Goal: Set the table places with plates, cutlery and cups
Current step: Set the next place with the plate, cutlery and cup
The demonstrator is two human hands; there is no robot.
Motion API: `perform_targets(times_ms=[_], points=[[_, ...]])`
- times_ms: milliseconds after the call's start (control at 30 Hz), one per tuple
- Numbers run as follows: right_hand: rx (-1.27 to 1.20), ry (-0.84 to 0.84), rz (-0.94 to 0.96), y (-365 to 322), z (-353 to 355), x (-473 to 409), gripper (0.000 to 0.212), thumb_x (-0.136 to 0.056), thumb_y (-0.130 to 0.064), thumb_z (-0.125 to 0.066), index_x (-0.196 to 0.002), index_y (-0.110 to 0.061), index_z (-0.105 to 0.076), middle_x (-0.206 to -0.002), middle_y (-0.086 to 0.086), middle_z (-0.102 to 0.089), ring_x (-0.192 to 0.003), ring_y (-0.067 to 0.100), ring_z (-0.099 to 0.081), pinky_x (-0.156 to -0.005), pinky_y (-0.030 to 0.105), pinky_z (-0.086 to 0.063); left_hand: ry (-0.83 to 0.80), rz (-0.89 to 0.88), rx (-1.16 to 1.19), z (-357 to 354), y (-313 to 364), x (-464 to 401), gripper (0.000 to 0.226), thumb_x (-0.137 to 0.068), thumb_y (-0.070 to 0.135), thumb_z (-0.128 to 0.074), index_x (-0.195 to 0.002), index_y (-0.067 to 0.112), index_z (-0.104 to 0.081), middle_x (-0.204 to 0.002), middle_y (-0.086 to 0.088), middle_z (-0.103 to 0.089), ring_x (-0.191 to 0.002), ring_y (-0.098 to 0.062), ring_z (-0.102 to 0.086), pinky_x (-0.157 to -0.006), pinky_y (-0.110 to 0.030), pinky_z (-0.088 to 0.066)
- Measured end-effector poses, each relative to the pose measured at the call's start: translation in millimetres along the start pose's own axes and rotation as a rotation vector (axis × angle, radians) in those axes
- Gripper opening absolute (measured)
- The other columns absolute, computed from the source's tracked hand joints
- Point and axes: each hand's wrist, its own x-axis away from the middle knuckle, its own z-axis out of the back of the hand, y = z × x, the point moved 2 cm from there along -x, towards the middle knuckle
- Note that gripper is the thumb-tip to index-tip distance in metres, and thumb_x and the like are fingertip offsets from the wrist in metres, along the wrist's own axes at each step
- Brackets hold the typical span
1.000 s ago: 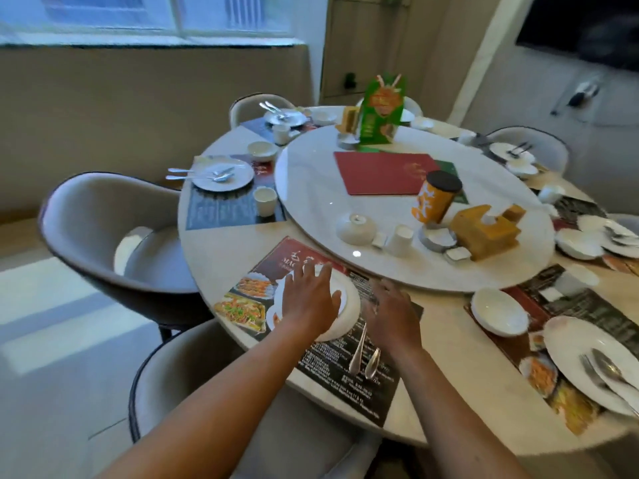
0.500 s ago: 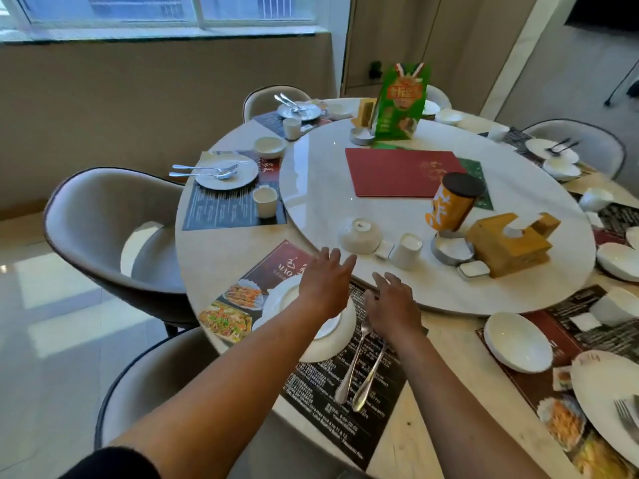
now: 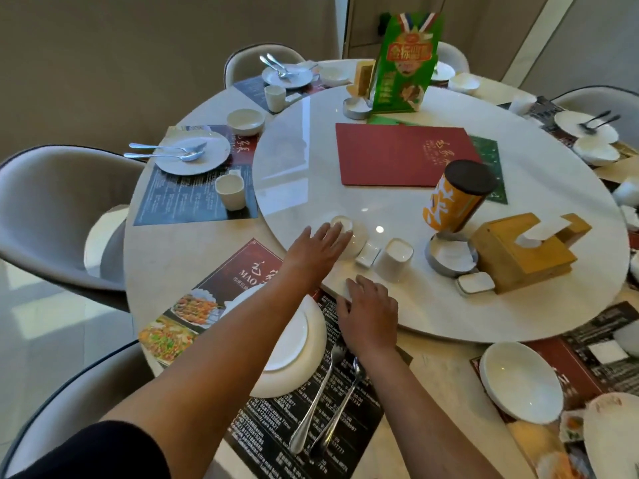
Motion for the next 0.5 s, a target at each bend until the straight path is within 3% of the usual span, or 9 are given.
perform_targets(times_ms=[133,267,367,500], points=[[-0.011,0.046,-0.004,0,-5,2,0.039,-0.096,-0.04,-0.054,-0.131,-0.022,-0.06,-0.14,0.0,-0.057,-0.127,0.023,-0.05,-0.098,0.044,-0.042,0.059,0.0,-0.027,-7,1,5,0.082,-0.102,0.021,-0.049,-0.16,0.011,0.009,-0.166,-0.018,-0.007,-0.153,-0.033,-0.01,-0.123,-0.049,-0.02],[-0.003,0.063,-0.013,-4,-3,1,0.037,-0.097,-0.041,-0.053,-0.128,-0.022,-0.062,-0.138,0.0,-0.058,-0.125,0.024,-0.051,-0.096,0.043,-0.042,0.164,-0.004,-0.068,-28,3,16,0.085,-0.097,0.024,-0.059,-0.161,0.015,-0.003,-0.149,-0.022,-0.031,-0.143,-0.04,-0.029,-0.115,-0.048,-0.033],[0.011,0.033,-0.017,-6,-3,-3,0.037,-0.099,-0.04,-0.047,-0.129,-0.023,-0.06,-0.141,-0.001,-0.055,-0.128,0.023,-0.048,-0.098,0.042,-0.04,0.26,-0.02,-0.067,-34,-2,22,0.08,-0.087,0.023,-0.068,-0.156,0.017,-0.028,-0.132,-0.018,-0.048,-0.12,-0.035,-0.05,-0.091,-0.041,-0.05],[0.017,0.0,0.039,-14,-1,-11,0.033,-0.099,-0.034,-0.044,-0.123,-0.022,-0.062,-0.134,-0.003,-0.058,-0.12,0.024,-0.052,-0.092,0.042,-0.044,0.357,-0.027,-0.037,-37,-9,32,0.068,-0.088,0.016,-0.055,-0.153,0.016,-0.034,-0.127,-0.018,-0.052,-0.11,-0.035,-0.055,-0.07,-0.039,-0.055]])
